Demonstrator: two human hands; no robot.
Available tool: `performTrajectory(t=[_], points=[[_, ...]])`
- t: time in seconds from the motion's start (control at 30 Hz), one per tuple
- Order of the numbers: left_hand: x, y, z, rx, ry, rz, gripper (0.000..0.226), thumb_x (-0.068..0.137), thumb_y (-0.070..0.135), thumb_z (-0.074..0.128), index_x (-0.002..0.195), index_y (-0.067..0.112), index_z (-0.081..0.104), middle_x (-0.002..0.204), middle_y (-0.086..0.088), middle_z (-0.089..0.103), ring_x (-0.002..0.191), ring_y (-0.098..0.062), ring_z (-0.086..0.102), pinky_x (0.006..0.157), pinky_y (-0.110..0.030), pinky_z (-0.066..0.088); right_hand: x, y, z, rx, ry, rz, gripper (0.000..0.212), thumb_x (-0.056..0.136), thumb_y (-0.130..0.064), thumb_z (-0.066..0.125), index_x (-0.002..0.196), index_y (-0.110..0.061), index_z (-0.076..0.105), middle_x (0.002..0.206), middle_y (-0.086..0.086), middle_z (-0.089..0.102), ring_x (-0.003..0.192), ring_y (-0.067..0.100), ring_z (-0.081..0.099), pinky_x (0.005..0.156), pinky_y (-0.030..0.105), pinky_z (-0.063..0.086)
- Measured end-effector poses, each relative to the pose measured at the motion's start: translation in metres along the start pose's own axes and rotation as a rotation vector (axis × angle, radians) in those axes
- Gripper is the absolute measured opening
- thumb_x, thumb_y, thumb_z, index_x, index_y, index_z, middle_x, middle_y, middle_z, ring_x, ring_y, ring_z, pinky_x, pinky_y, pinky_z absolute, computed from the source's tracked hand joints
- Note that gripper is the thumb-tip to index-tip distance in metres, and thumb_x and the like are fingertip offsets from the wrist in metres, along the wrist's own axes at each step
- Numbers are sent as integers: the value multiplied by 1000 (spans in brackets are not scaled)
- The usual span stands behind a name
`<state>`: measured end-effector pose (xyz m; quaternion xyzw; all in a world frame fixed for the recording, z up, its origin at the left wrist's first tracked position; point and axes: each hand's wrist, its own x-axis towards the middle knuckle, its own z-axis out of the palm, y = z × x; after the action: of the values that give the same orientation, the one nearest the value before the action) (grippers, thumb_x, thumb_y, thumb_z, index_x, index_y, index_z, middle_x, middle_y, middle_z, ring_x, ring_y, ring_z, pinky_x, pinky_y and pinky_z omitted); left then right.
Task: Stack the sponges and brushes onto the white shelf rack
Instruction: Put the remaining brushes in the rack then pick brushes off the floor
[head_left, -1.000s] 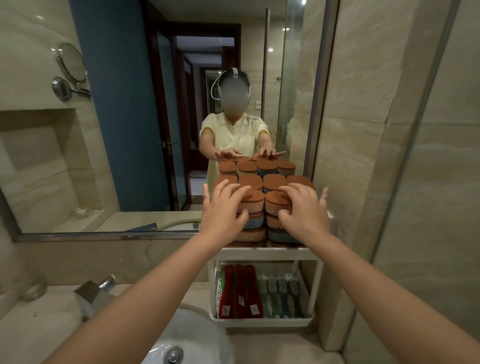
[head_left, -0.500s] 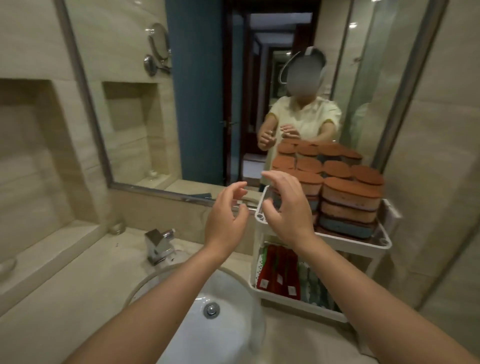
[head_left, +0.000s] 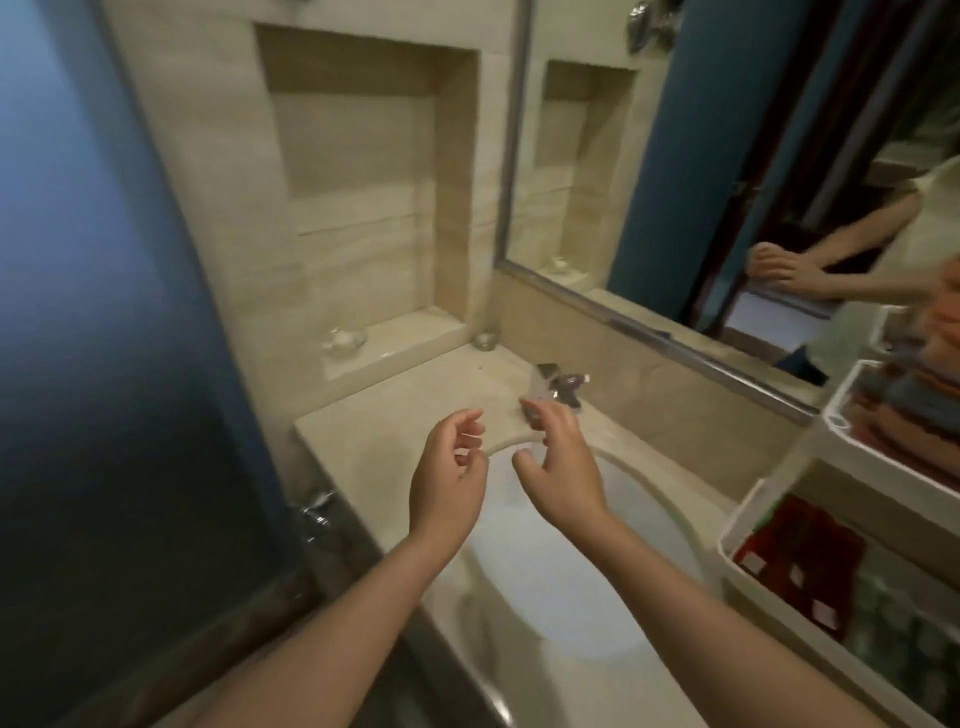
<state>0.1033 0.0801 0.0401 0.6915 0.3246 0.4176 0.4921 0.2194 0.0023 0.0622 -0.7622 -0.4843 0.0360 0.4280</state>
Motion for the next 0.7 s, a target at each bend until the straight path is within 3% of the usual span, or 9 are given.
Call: performTrajectory(t=[0.13, 0.23, 0.37, 0.57, 0.7], points=[[-16, -38, -73, 47, 106, -73, 46, 78, 12, 47, 107, 47, 52, 105, 14, 60, 93, -6, 58, 80, -18, 48, -7, -32, 72, 19, -169, -53, 60, 81, -19, 54, 138, -31, 42, 136, -12, 43, 115, 4, 48, 81, 25, 43], [-32, -66, -130, 98, 177, -158, 51, 83, 2, 50, 105, 48, 53, 105, 10, 59, 88, -3, 57, 75, -10, 45, -18, -60, 124, 17, -300, -76, 60, 83, -21, 54, 140, -29, 41, 142, -9, 43, 124, 9, 45, 91, 29, 43], [-60, -101, -211, 160, 261, -263, 54, 83, -1, 50, 101, 49, 53, 105, 10, 58, 83, 1, 57, 73, -13, 47, -39, -103, 195, 54, -437, -83, 57, 83, -14, 57, 139, -21, 47, 141, -3, 50, 129, 14, 46, 104, 24, 36], [-112, -154, -328, 268, 330, -422, 50, 84, 5, 53, 106, 49, 50, 105, 17, 57, 86, 2, 58, 79, -15, 47, -83, -157, 307, 100, -622, -86, 57, 83, -11, 60, 139, -17, 48, 141, -1, 51, 132, 13, 44, 108, 21, 30], [-145, -186, -394, 334, 367, -542, 41, 88, 11, 53, 112, 44, 52, 107, 21, 60, 90, 9, 56, 71, -5, 42, -119, -181, 375, 105, -734, -69, 57, 86, -13, 61, 141, -17, 45, 142, 0, 49, 131, 16, 45, 107, 25, 34]])
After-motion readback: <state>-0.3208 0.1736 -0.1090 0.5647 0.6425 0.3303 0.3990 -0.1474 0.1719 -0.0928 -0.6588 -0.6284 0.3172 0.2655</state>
